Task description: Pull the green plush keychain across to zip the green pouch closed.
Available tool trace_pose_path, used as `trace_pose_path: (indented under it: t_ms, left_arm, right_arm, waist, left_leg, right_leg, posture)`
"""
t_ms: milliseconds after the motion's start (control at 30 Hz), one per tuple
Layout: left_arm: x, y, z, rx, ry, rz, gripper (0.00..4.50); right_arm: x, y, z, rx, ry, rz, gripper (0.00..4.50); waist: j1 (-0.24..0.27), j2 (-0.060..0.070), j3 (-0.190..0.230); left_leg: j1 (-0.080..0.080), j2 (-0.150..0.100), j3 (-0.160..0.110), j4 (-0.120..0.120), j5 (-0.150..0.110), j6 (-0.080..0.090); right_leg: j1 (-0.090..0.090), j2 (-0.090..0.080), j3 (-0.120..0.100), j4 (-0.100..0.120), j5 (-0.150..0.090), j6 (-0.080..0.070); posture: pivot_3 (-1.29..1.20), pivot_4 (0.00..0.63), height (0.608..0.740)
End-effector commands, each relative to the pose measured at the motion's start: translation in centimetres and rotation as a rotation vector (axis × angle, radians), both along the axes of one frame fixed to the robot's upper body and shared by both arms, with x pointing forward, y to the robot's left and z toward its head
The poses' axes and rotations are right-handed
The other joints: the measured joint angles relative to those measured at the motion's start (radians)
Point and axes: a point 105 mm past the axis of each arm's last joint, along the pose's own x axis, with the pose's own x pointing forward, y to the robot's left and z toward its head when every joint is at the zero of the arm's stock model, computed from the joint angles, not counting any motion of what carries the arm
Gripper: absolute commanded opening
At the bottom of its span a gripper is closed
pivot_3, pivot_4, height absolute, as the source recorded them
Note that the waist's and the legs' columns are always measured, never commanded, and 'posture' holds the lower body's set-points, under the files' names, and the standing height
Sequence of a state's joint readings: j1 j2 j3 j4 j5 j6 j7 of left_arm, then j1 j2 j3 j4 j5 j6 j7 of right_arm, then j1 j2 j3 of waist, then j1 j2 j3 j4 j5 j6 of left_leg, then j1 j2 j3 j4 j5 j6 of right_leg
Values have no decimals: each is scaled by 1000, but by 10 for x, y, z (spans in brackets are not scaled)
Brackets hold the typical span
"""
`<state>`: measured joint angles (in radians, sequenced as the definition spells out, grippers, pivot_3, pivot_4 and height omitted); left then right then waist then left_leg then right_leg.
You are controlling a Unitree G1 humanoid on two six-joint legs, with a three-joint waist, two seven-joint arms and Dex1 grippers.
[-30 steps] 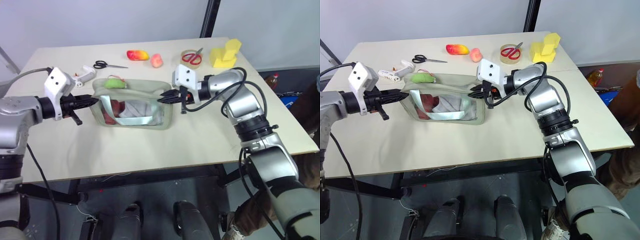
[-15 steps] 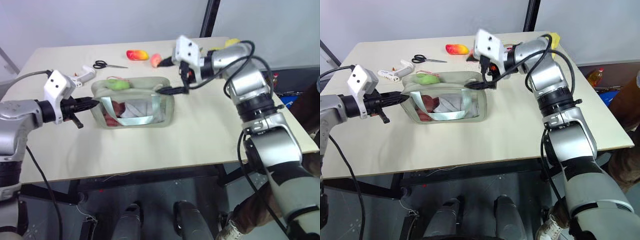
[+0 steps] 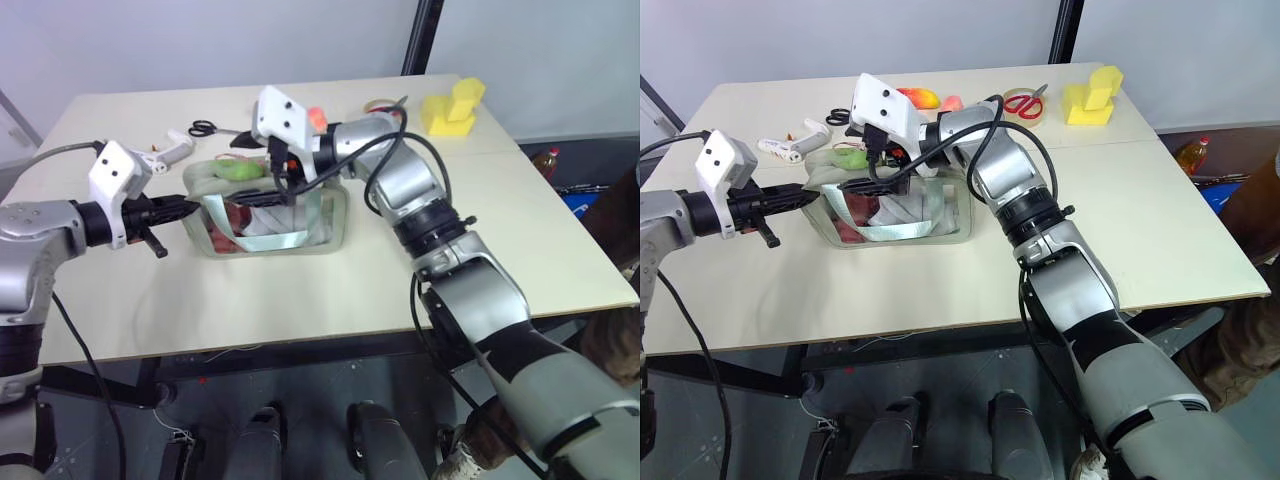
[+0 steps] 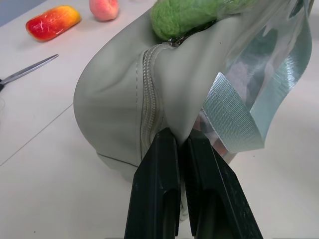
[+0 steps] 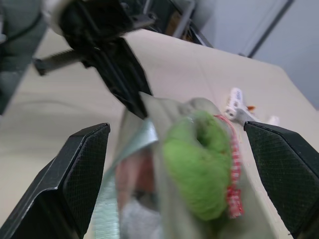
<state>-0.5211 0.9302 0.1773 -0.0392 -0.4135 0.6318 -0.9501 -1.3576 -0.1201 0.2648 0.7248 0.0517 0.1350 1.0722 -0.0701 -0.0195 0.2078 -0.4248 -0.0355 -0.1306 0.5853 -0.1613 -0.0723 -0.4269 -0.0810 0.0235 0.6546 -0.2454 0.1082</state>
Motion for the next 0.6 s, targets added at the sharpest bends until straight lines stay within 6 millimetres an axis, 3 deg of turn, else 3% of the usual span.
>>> trace_pose_path:
  t_ms: [33, 100, 333, 467, 600]
  left_arm:
    - [1, -1, 13, 8, -45, -3, 0]
    - [1, -1, 13, 9, -44, -3, 0]
    - [3, -3, 12, 4, -44, -6, 0]
    - [3, -4, 10, 3, -43, -13, 0]
    - [2, -4, 9, 4, -41, -17, 0]
  right_arm:
    - [-3, 9, 13, 24, -56, 18, 4238]
    - [1, 7, 10, 12, -60, 3, 3627]
    - [11, -9, 12, 9, -60, -39, 42]
    - [15, -30, 25, 25, -67, -76, 42]
    - [24, -65, 40, 13, -128, -174, 42]
  waist:
    - [0, 0, 0]
    - [0, 0, 0]
    - [0, 0, 0]
    - [1, 0, 0]
    - [2, 0, 0]
  left_leg:
    - [0, 0, 0, 0, 0, 0]
    - [0, 0, 0, 0, 0, 0]
    - [0, 0, 0, 0, 0, 0]
    - [0, 0, 0, 0, 0, 0]
    - [0, 0, 0, 0, 0, 0]
  right_leg:
    - [0, 0, 0, 0, 0, 0]
    - [0, 0, 0, 0, 0, 0]
    - [0, 0, 0, 0, 0, 0]
    - [0, 0, 0, 0, 0, 0]
    - [0, 0, 0, 0, 0, 0]
  posture:
    - [0, 150, 740]
    - [0, 150, 740]
    - [0, 150, 740]
    - [0, 150, 740]
    - [0, 150, 740]
